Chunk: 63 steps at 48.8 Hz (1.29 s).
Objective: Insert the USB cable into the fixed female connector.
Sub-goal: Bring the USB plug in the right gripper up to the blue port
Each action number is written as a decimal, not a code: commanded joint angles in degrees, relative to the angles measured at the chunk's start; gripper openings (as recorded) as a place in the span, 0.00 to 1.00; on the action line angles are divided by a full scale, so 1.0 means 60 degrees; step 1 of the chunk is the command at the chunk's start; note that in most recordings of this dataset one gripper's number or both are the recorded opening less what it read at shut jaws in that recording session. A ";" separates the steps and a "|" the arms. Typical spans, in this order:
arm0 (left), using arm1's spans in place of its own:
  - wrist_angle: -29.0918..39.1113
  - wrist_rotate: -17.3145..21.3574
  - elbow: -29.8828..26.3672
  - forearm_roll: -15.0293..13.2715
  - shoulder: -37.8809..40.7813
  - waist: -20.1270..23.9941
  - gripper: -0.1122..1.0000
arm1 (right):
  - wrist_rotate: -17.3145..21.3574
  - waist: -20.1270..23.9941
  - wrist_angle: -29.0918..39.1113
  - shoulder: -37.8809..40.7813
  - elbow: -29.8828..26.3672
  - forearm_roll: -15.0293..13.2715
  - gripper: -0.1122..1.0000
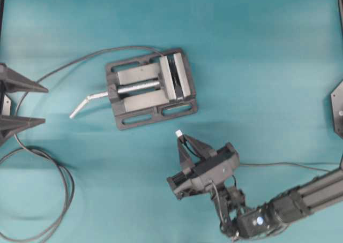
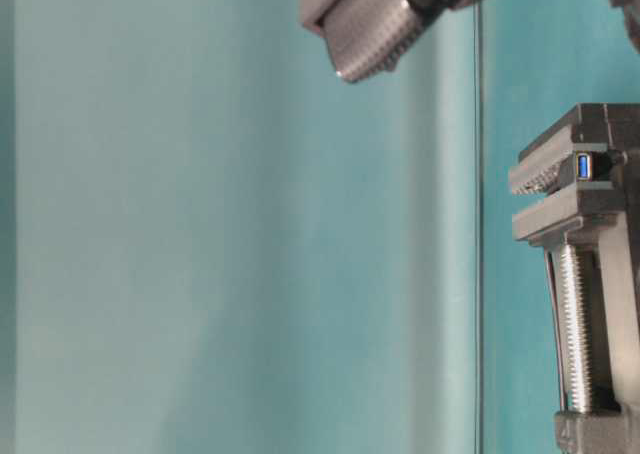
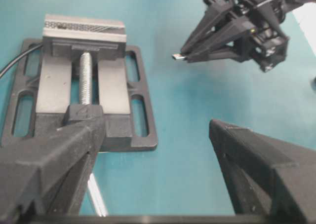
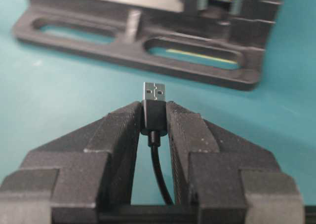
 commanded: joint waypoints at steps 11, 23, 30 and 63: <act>-0.0044 -0.0117 -0.0234 0.0029 0.0176 -0.0396 0.99 | -0.0015 -0.0059 -0.0894 0.0249 -0.0835 0.0498 0.29; -0.0073 -0.0117 -0.0234 0.0029 0.0176 -0.0425 0.99 | -0.0205 -0.0117 -0.1216 0.0688 -0.1377 0.0703 0.29; -0.0088 -0.0117 -0.0234 0.0044 0.0176 -0.0425 0.99 | -0.0264 -0.0117 -0.1655 0.0718 -0.1494 0.0703 0.29; -0.0073 -0.0117 -0.0146 0.0029 0.0176 -0.0425 0.99 | -0.0645 -0.0542 -0.1934 0.0688 -0.1743 0.0586 0.29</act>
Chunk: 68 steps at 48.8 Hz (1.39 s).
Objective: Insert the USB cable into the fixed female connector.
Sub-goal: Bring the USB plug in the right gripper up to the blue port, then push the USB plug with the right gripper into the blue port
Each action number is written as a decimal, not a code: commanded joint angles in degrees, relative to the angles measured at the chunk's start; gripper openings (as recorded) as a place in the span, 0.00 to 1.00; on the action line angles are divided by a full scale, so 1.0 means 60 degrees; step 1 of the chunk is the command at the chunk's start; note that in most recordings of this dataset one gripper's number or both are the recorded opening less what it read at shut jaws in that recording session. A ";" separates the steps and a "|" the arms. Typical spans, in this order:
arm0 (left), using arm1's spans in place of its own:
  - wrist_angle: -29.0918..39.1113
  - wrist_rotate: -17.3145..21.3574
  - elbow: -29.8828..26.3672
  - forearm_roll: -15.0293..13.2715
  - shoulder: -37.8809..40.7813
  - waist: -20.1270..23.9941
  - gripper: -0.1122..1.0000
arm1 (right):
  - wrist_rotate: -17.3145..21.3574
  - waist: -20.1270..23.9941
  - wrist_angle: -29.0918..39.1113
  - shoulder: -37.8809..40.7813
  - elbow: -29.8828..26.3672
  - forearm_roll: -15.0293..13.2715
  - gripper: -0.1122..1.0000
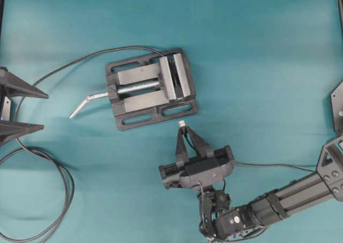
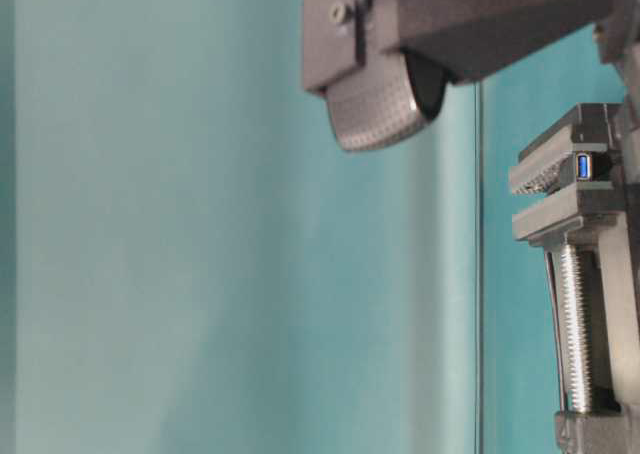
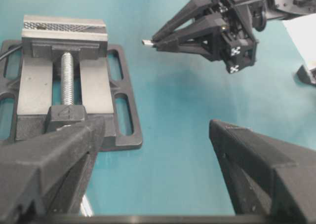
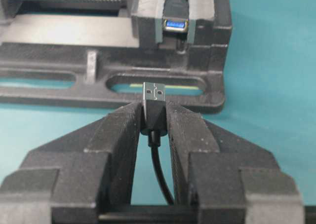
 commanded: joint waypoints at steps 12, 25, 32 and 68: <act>-0.0044 -0.0103 -0.0117 0.0029 0.0176 -0.0029 0.99 | -0.0278 -0.0278 -0.0117 -0.0234 -0.0264 -0.0073 0.29; -0.0044 -0.0103 -0.0088 0.0029 0.0176 -0.0029 0.99 | -0.0410 -0.0439 -0.0117 -0.0249 -0.0264 -0.0073 0.29; -0.0029 -0.0103 -0.0073 0.0029 0.0176 -0.0029 0.99 | -0.0645 -0.0571 -0.0103 -0.0308 -0.0264 -0.0073 0.29; -0.0029 -0.0103 -0.0044 0.0029 0.0161 -0.0029 0.99 | -0.0762 -0.0732 -0.0103 -0.0615 -0.0088 -0.0044 0.29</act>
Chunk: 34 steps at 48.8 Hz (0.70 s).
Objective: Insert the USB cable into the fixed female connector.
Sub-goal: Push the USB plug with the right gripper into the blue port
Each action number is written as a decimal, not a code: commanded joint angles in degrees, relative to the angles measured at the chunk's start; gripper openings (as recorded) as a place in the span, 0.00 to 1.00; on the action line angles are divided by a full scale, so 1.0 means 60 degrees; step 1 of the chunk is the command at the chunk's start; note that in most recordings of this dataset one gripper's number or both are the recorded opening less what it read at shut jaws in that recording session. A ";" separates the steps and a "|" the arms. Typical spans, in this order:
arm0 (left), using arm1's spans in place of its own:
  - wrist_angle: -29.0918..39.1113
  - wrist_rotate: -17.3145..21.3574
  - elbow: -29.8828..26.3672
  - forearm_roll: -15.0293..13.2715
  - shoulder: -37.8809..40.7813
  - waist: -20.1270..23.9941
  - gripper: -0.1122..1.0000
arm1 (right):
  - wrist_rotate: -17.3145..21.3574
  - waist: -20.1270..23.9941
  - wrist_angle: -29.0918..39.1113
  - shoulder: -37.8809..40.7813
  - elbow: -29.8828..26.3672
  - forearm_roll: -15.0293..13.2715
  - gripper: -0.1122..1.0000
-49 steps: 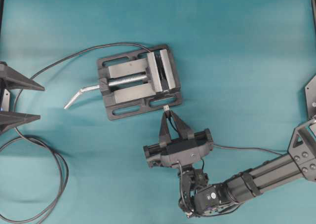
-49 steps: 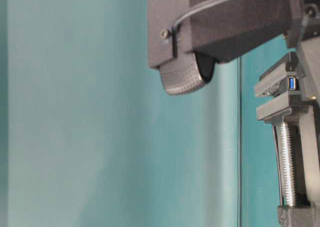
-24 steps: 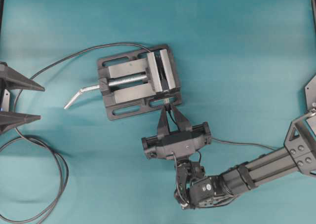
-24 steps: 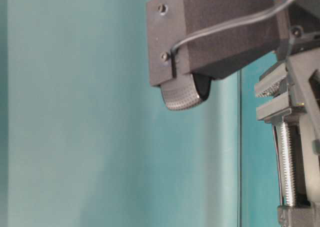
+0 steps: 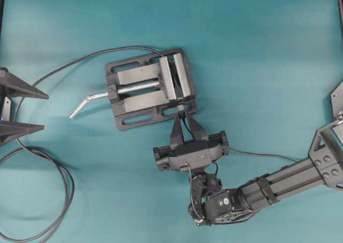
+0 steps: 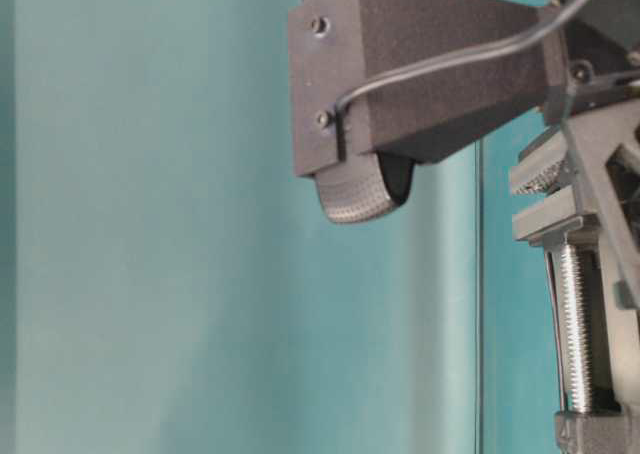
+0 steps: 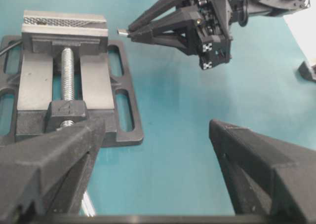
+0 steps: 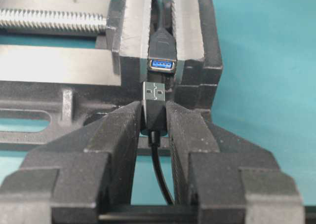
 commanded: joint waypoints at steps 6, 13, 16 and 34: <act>-0.0029 -0.0103 -0.0117 0.0015 0.0176 -0.0088 0.99 | -0.0015 -0.0059 -0.0088 -0.0601 0.0044 -0.0059 0.29; -0.0029 -0.0103 -0.0117 0.0015 0.0176 -0.0117 0.99 | 0.0000 -0.0103 -0.0088 -0.0630 0.0088 -0.0059 0.29; -0.0029 -0.0103 -0.0103 0.0015 0.0176 -0.0117 0.99 | 0.0015 -0.0146 -0.0088 -0.0645 0.0088 -0.0059 0.29; -0.0029 -0.0103 -0.0059 0.0015 0.0176 -0.0117 0.99 | 0.0044 -0.0337 0.0000 -0.0645 0.0088 -0.0073 0.29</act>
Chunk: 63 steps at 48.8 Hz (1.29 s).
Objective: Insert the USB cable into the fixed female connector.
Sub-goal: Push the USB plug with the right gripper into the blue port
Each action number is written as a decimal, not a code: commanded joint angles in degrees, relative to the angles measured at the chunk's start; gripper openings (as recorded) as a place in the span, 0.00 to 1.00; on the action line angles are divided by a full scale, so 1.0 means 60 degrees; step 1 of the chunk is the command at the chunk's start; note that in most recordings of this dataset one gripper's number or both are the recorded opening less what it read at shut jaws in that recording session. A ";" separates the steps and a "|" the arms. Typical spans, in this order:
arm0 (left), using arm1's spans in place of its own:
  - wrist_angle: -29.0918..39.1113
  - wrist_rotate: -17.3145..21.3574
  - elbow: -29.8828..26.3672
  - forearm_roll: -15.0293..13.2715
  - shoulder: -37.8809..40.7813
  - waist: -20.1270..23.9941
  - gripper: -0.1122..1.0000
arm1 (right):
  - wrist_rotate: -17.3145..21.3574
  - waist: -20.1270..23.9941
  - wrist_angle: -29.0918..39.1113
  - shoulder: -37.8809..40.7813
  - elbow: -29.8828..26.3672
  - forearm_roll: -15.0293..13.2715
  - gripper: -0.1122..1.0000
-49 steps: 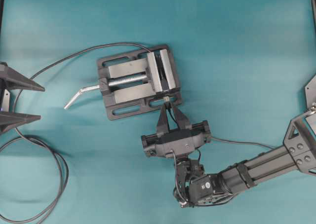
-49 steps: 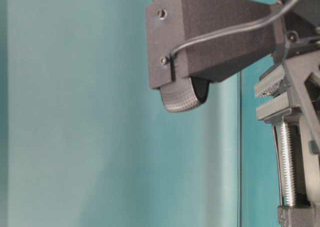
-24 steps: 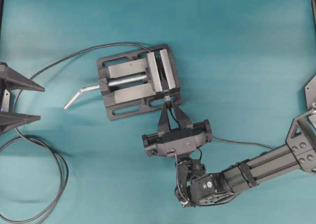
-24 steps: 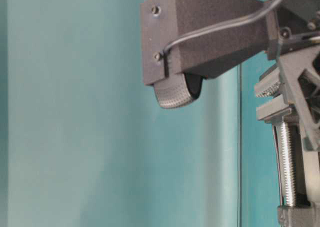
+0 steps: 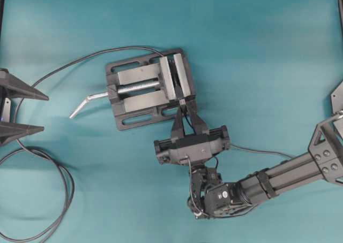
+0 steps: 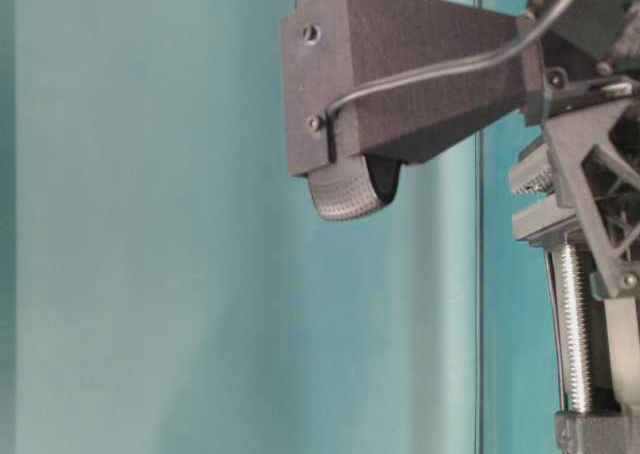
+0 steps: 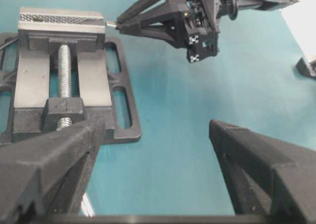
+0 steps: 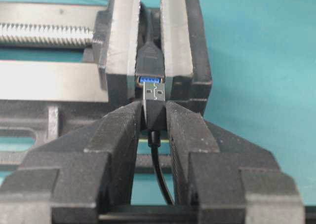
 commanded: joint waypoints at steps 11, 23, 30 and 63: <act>-0.0029 -0.0103 -0.0073 0.0015 0.0146 -0.0029 0.99 | 0.0000 -0.0132 0.0337 -0.0527 -0.0015 -0.0059 0.29; -0.0029 -0.0103 -0.0059 0.0015 0.0161 -0.0029 0.99 | -0.0015 -0.0132 0.0352 -0.0527 0.0044 -0.0059 0.29; -0.0029 -0.0103 -0.0059 0.0015 0.0161 -0.0029 0.99 | -0.0029 -0.0220 0.0352 -0.0542 0.0000 -0.0059 0.29; -0.0029 -0.0103 -0.0059 0.0015 0.0161 -0.0029 0.99 | -0.0029 -0.0513 0.0146 -0.0674 0.0000 -0.0146 0.29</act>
